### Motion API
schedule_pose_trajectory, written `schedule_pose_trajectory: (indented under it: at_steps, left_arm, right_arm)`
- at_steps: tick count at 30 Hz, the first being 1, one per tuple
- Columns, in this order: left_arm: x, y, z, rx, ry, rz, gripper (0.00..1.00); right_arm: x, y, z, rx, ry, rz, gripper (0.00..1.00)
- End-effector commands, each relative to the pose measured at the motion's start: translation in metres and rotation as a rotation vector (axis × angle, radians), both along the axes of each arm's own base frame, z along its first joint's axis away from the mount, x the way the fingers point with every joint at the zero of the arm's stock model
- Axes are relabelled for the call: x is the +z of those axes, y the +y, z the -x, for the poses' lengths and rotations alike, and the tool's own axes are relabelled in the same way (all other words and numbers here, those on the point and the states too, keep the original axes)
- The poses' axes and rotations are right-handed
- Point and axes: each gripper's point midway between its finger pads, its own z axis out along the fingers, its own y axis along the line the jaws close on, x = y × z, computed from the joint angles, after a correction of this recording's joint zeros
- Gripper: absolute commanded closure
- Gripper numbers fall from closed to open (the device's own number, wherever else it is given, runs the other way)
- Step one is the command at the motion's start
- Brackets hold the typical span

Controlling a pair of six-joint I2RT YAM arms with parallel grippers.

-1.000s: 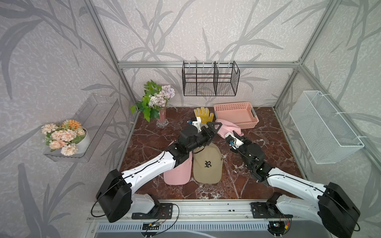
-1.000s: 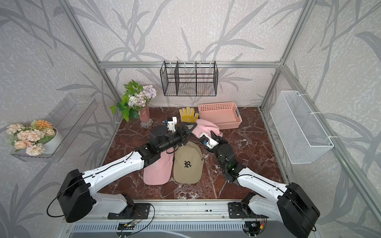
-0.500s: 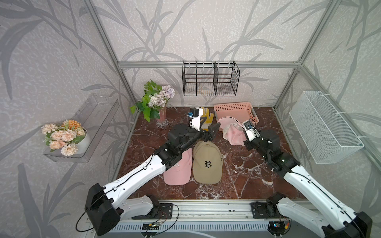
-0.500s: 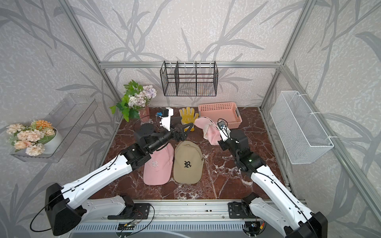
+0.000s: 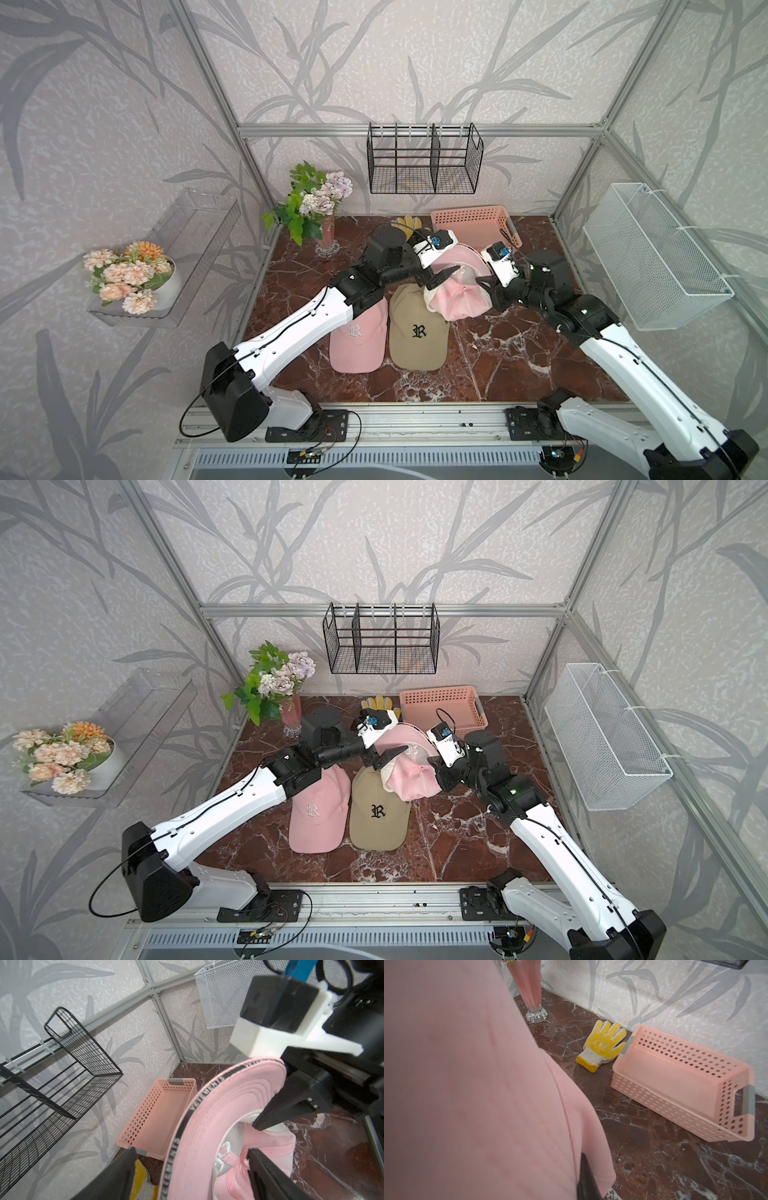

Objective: Turn the baseball cap inside out
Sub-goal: Turn over the baseball cap.

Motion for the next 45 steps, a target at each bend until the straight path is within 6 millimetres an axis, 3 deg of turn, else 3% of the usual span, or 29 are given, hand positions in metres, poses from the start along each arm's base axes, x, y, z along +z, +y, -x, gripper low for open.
schedule_pose_trajectory:
  at_steps: [1, 5, 9, 13, 17, 22, 28, 34, 45]
  left_arm:
    - [-0.002, -0.007, 0.010, -0.099, -0.012, -0.053, 0.19]
    - [-0.010, -0.015, 0.024, -0.200, 0.033, -0.061, 0.34]
    - [-0.017, -0.018, 0.030, -0.241, 0.069, -0.062, 0.62]
    - [-0.013, -0.013, 0.022, -0.193, 0.110, -0.042, 1.00]
    - [0.003, 0.000, 0.019, -0.167, 0.113, 0.020, 1.00]
    - [0.034, 0.029, 0.019, -0.212, 0.143, 0.135, 1.00]
    - [0.052, 0.051, 0.024, -0.219, 0.130, 0.190, 1.00]
    - [0.063, 0.059, 0.025, -0.227, 0.126, 0.231, 1.00]
    - [0.066, 0.060, 0.020, -0.223, 0.142, 0.267, 1.00]
  right_arm:
    - [0.017, 0.009, 0.010, 0.060, 0.000, -0.055, 1.00]
    - [0.018, 0.010, 0.008, 0.064, -0.001, -0.063, 1.00]
    - [0.021, 0.014, 0.008, 0.076, -0.016, -0.088, 1.00]
    - [0.019, 0.016, 0.009, 0.087, -0.019, -0.103, 1.00]
    - [0.014, 0.019, 0.010, 0.099, -0.017, -0.128, 1.00]
    - [0.007, 0.018, 0.011, 0.117, -0.024, -0.181, 0.74]
    - [0.005, 0.026, 0.024, 0.231, -0.029, -0.275, 0.65]
    - [-0.004, 0.038, 0.039, 0.347, 0.021, -0.312, 0.63]
    - [0.009, 0.052, 0.064, 0.517, 0.083, -0.423, 0.67]
